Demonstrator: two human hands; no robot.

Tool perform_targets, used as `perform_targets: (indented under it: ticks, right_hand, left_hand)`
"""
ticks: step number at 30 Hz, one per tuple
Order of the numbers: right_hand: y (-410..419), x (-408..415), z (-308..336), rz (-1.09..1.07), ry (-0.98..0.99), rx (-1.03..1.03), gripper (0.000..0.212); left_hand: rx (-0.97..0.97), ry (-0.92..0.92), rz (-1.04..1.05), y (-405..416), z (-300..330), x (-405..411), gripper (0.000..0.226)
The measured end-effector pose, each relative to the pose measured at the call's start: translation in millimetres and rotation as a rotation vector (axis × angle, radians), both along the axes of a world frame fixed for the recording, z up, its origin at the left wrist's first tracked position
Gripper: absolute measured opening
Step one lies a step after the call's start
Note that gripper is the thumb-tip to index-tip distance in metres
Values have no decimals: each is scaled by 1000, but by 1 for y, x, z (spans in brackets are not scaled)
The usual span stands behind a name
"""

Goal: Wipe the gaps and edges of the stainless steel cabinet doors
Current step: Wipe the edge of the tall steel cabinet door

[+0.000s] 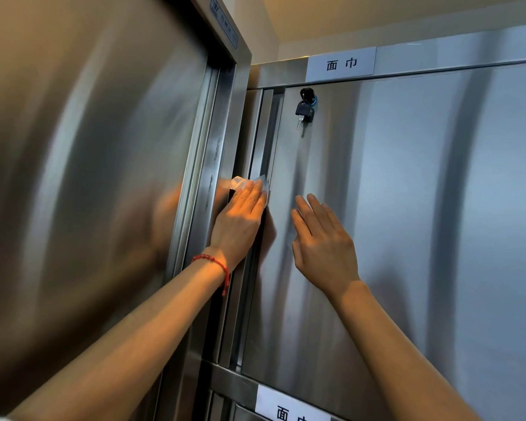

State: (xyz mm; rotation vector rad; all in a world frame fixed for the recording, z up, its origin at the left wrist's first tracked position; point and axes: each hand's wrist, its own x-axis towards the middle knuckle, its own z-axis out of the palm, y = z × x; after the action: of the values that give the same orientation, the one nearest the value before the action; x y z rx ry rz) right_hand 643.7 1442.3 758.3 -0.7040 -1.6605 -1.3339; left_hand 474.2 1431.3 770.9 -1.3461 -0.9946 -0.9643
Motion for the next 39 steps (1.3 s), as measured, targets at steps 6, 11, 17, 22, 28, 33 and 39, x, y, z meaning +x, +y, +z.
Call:
perform_targets:
  ticks: [6, 11, 17, 22, 28, 33, 39]
  right_hand:
    - [1, 0, 0, 3, 1, 12, 43]
    - [0, 0, 0, 6, 4, 12, 44]
    - [0, 0, 0, 8, 2, 8, 43]
    - [-1, 0, -1, 28, 3, -5, 42]
    - [-1, 0, 0, 21, 3, -25, 42]
    - [-1, 0, 0, 23, 4, -23, 43]
    - [0, -1, 0, 19, 2, -15, 44]
  left_hand:
    - [-8, -8, 25, 0, 2, 1, 58]
    - [-22, 12, 35, 0, -8, 0, 52]
    - [44, 79, 59, 2, 0, -2, 35]
    - [22, 92, 99, 0, -8, 0, 45]
    - [23, 89, 92, 0, -11, -2, 46]
    - [40, 95, 132, -1, -13, -1, 46]
    - [71, 147, 163, 1, -24, -4, 32]
